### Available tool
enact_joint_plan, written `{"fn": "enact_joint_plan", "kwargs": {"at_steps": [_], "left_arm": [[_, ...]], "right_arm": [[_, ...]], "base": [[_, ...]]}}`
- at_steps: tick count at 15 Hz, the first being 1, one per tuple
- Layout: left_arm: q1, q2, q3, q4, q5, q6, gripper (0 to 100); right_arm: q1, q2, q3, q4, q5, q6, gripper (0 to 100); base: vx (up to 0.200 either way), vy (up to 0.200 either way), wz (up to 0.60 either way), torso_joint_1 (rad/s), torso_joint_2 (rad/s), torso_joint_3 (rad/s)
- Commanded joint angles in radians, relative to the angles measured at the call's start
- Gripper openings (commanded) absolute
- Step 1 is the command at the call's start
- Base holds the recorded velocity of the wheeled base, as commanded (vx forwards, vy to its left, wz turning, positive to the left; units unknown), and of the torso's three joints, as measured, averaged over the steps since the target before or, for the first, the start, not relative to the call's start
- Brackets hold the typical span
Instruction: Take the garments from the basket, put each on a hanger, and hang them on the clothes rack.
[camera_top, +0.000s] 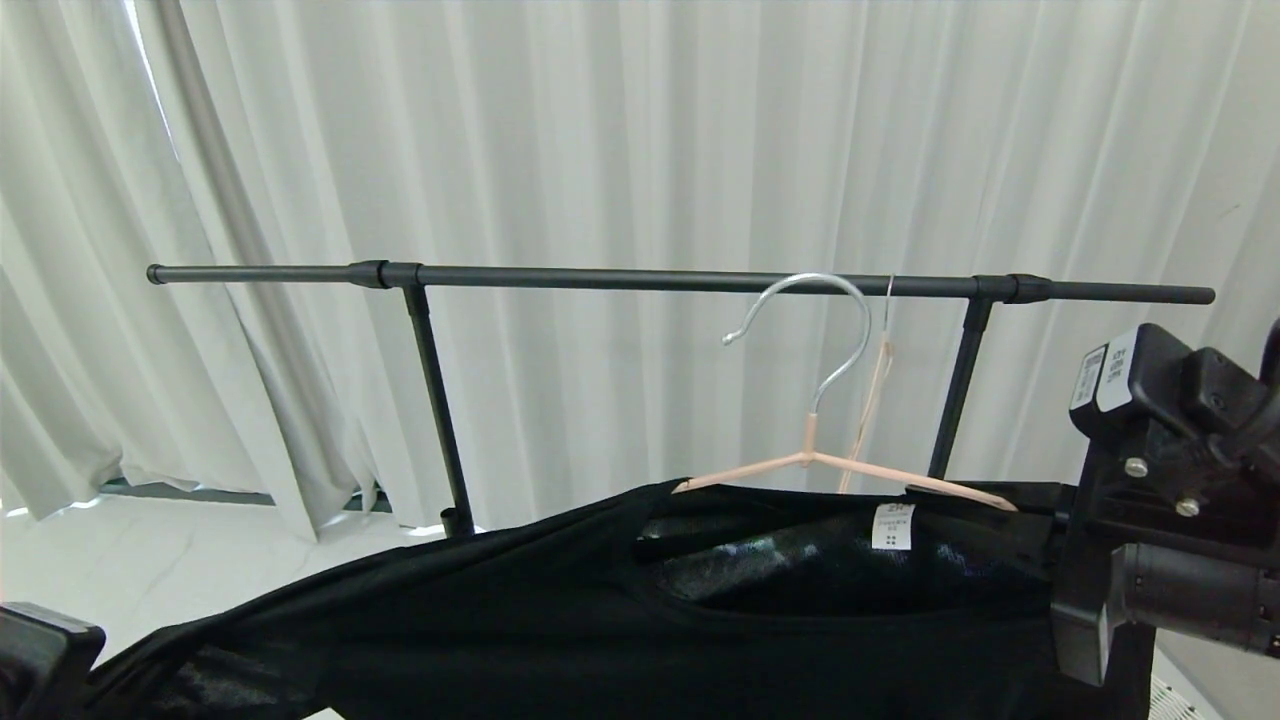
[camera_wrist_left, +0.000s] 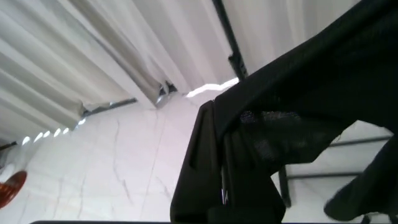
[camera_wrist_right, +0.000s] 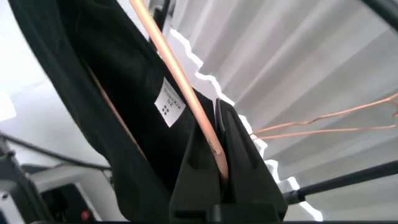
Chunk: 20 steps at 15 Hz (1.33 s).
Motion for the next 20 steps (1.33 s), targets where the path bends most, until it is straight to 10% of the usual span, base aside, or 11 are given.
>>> {"fn": "enact_joint_plan", "kwargs": {"at_steps": [1,14,20], "left_arm": [[-0.038,0.002,-0.038,0.000,0.001,0.000,100],[-0.125,0.026,-0.348,-0.002,-0.157,-0.161,100],[0.194,0.140,-0.334,0.012,-0.112,-0.092,100]], "right_arm": [[-0.002,0.010,0.000,-0.024,0.000,0.008,0],[-0.142,0.005,0.003,-0.031,-0.210,0.035,0],[-0.162,0.001,0.005,0.060,-0.278,0.035,0]], "base": [[0.000,0.000,0.00,0.000,0.00,0.000],[0.000,0.000,0.00,0.000,0.00,0.000],[0.000,0.000,0.00,0.000,0.00,0.000]]}}
